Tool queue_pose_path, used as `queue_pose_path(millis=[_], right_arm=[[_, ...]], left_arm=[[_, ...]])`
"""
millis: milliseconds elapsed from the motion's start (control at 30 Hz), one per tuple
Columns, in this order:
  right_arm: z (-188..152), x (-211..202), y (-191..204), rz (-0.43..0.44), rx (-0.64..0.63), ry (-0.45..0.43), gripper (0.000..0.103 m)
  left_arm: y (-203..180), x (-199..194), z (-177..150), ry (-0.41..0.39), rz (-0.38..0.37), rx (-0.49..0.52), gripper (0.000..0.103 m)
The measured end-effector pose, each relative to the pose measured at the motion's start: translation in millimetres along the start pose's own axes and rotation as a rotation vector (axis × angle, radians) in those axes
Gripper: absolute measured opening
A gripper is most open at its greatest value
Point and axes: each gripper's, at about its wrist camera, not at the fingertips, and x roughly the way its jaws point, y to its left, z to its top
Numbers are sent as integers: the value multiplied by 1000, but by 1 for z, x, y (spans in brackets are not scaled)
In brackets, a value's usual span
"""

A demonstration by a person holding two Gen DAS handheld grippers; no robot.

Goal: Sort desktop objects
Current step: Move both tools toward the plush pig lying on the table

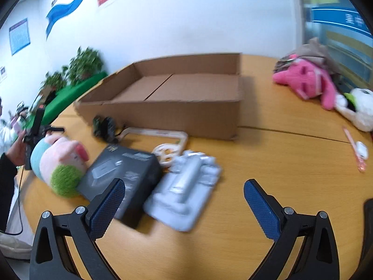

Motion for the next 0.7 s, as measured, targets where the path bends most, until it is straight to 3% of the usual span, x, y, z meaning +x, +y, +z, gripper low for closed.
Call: queue_pose_path(millis=[100,167,300,400,467,533,600,633,700], right_arm=[[1,4,25,23,-42,3,103],[2,7,36,24,-57,0,103],[4,12,48,28,-63,6,103],[6,9,52,-20,-94,-8,101],[8,5,51,-26,-97,-29,88],[12,3,49,-60,-88,-38,53],[15,2,47,-100,-82,-36,34],[16,2,47,-99,-78,-35,33],[17,2,48,-80,-70,-34,33]], left_arm=[[-1,-4,-5,1,16,-20,103],[2,-14,-12,0,76,-64,102],[-4,-57,-21,-99,243,-166,102],[-19,-99,-23,-172,277,-251,102],[-42,-126,-17,-251,238,-294,102],[-61,-143,-15,-295,163,-341,102],[-75,-150,-17,-301,54,-351,102],[-83,-152,-21,-302,19,-357,99],[-105,-151,-15,-308,11,-326,61]])
